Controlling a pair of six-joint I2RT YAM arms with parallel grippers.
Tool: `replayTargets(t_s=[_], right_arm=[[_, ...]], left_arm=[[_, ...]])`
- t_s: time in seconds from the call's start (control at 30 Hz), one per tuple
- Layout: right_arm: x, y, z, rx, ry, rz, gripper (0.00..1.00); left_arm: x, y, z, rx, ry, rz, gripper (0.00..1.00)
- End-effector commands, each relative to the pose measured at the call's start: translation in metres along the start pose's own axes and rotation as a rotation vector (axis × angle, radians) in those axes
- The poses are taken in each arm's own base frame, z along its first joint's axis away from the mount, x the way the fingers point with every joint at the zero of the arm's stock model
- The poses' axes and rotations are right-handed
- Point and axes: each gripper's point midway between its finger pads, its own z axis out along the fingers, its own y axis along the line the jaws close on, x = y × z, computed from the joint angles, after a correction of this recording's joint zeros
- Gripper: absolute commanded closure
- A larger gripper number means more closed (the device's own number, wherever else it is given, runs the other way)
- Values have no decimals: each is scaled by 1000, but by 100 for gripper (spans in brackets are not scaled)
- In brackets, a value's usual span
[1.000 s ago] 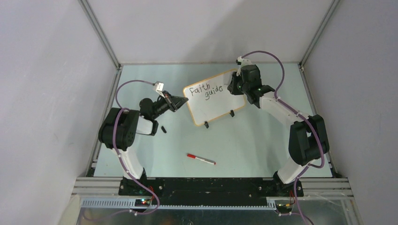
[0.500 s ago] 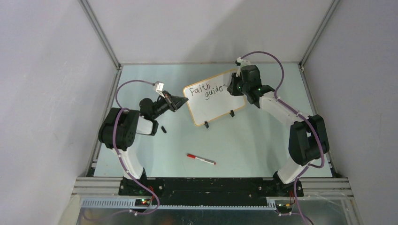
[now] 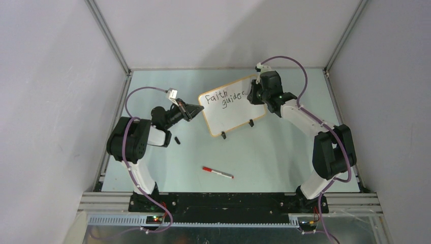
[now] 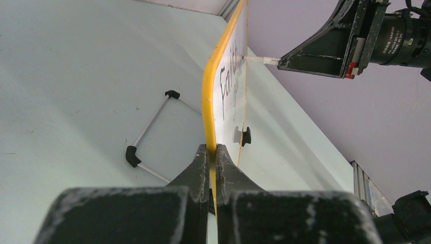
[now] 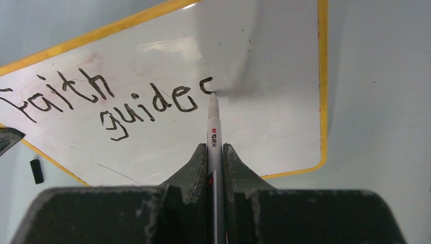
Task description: Write a sentence on the whiteboard
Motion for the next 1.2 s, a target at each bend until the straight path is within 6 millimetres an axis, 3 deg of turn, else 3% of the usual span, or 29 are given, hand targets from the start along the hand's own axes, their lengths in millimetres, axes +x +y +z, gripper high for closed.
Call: replayTargets(t_s=[0.0,0.8,1.17], right_arm=[[-20,-8,-3,48,-46,-1,100],[-13,13,-7,-58,-12,-34,100],[-19,23,-16,-97,-32,-56,100]], left_arm=[[-3,0,1,3,0,73,100],[-3,-1,1,3,1,76,100],[-3,0,1,1,1,74,100]])
